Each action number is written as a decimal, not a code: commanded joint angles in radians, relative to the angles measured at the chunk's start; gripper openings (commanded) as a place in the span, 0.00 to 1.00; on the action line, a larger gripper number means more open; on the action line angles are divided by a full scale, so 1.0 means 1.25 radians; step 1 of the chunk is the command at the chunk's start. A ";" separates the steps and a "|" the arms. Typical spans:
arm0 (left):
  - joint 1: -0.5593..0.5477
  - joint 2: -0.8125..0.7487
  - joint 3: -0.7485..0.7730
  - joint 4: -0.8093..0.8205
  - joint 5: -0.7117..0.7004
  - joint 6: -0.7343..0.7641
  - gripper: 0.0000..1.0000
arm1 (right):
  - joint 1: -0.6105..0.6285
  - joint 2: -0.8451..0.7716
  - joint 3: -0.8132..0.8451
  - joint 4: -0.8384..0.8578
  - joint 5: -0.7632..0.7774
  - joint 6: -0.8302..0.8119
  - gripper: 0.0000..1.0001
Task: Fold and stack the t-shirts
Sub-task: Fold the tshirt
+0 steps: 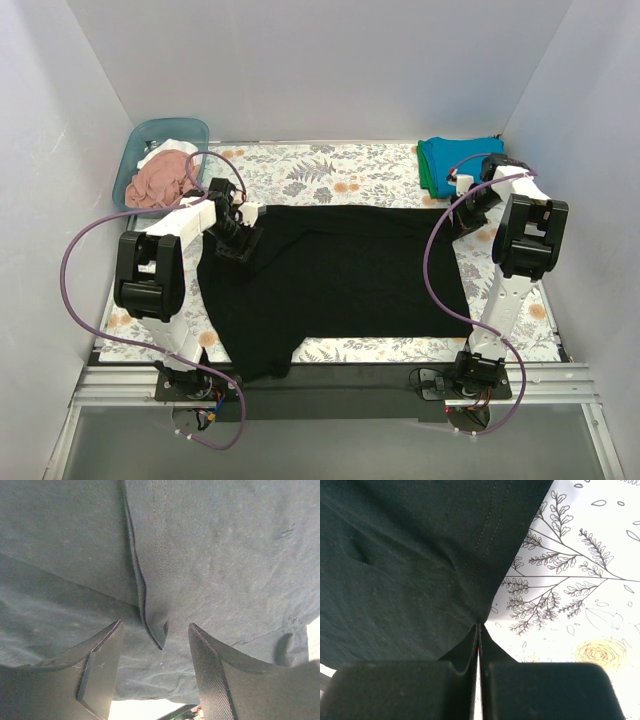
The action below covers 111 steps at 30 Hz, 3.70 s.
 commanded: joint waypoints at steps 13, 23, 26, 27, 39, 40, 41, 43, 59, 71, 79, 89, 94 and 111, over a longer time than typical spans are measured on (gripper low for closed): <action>-0.002 -0.029 -0.035 0.007 0.040 -0.013 0.21 | 0.206 -0.142 0.189 -0.021 -0.178 -0.004 0.49; -0.002 -0.075 -0.024 0.006 0.054 -0.029 0.00 | 0.506 0.102 0.416 0.066 -0.300 0.162 0.52; -0.002 -0.074 -0.013 0.000 0.059 -0.038 0.00 | 0.568 0.124 0.400 0.140 -0.295 0.181 0.54; -0.002 -0.074 -0.013 0.000 0.060 -0.039 0.00 | 0.576 0.132 0.400 0.155 -0.290 0.189 0.55; -0.002 -0.067 -0.008 -0.004 0.070 -0.037 0.00 | 0.629 0.215 0.376 0.343 -0.253 0.291 0.68; -0.002 -0.066 -0.007 -0.004 0.070 -0.038 0.00 | 0.633 0.223 0.379 0.346 -0.249 0.291 0.68; -0.002 -0.066 -0.005 -0.004 0.068 -0.038 0.00 | 0.635 0.237 0.383 0.348 -0.247 0.294 0.67; -0.002 -0.063 -0.003 -0.003 0.070 -0.038 0.00 | 0.639 0.252 0.388 0.354 -0.247 0.297 0.67; 0.006 -0.067 0.035 -0.018 0.038 -0.029 0.00 | 0.649 0.230 0.344 0.354 -0.295 0.291 0.40; 0.010 -0.061 0.044 -0.027 0.051 -0.027 0.00 | 0.650 0.201 0.345 0.361 -0.312 0.308 0.43; 0.010 -0.052 0.046 -0.029 0.055 -0.024 0.00 | 0.648 0.204 0.380 0.381 -0.313 0.332 0.45; 0.010 -0.048 0.046 -0.029 0.054 -0.022 0.00 | 0.649 0.234 0.356 0.380 -0.298 0.324 0.43; 0.010 -0.047 0.049 -0.029 0.051 -0.021 0.00 | 0.650 0.236 0.336 0.380 -0.288 0.319 0.43; 0.010 -0.042 0.047 -0.027 0.051 -0.022 0.00 | 0.653 0.237 0.308 0.377 -0.242 0.289 0.48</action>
